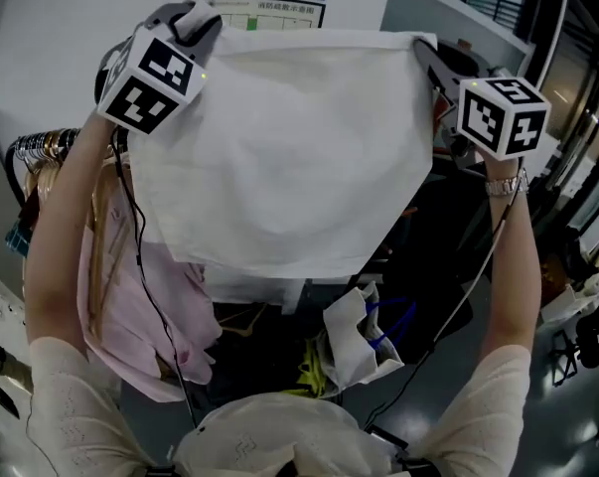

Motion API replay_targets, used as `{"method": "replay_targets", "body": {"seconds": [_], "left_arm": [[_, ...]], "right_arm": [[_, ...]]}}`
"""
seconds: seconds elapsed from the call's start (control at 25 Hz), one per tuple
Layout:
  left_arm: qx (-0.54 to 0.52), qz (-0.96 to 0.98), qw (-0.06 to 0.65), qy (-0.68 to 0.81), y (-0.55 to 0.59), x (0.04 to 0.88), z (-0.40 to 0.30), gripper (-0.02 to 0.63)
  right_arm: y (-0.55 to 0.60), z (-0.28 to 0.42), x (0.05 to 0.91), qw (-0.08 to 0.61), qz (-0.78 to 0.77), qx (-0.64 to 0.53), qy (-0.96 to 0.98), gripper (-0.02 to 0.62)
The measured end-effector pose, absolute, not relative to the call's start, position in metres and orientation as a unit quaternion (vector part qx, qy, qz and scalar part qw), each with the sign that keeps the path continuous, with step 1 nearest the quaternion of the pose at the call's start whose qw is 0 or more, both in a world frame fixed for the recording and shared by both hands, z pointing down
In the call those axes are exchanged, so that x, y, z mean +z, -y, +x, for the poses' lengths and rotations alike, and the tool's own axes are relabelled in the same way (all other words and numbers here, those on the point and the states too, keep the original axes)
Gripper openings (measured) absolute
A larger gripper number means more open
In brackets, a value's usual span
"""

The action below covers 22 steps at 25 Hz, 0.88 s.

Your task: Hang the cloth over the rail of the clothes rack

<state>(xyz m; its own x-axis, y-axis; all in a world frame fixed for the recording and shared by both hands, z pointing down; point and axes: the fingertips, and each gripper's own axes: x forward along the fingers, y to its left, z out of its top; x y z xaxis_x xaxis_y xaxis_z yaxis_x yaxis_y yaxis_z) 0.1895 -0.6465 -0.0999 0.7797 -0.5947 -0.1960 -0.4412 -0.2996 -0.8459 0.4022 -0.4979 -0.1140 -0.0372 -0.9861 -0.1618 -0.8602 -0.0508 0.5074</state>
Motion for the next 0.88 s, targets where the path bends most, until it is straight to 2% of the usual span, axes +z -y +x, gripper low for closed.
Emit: {"method": "replay_targets", "body": {"seconds": [0.08, 0.16, 0.32, 0.4, 0.6, 0.76, 0.88], "left_arm": [[-0.104, -0.786, 0.513, -0.329, 0.652, -0.092, 0.191, 0.015], [-0.118, -0.767, 0.531, -0.34, 0.656, -0.089, 0.19, 0.015], [-0.129, -0.752, 0.549, -0.341, 0.653, -0.083, 0.188, 0.015], [-0.111, -0.754, 0.552, -0.338, 0.645, -0.087, 0.188, 0.015], [-0.072, -0.777, 0.545, -0.307, 0.628, -0.096, 0.184, 0.015], [-0.036, -0.783, 0.541, -0.304, 0.621, -0.103, 0.175, 0.015], [-0.027, -0.786, 0.542, -0.297, 0.618, -0.102, 0.173, 0.015]], "right_arm": [[0.508, 0.407, -0.102, 0.148, 0.676, -0.229, 0.685, 0.036], [0.51, 0.418, -0.101, 0.158, 0.683, -0.227, 0.676, 0.087], [0.489, 0.449, -0.111, 0.152, 0.703, -0.237, 0.653, 0.1], [0.479, 0.438, -0.118, 0.137, 0.694, -0.248, 0.662, 0.1], [0.483, 0.317, -0.132, 0.128, 0.58, -0.302, 0.745, 0.1], [0.524, 0.226, -0.108, 0.174, 0.5, -0.31, 0.79, 0.1], [0.565, 0.186, -0.085, 0.21, 0.477, -0.301, 0.798, 0.1]]}}
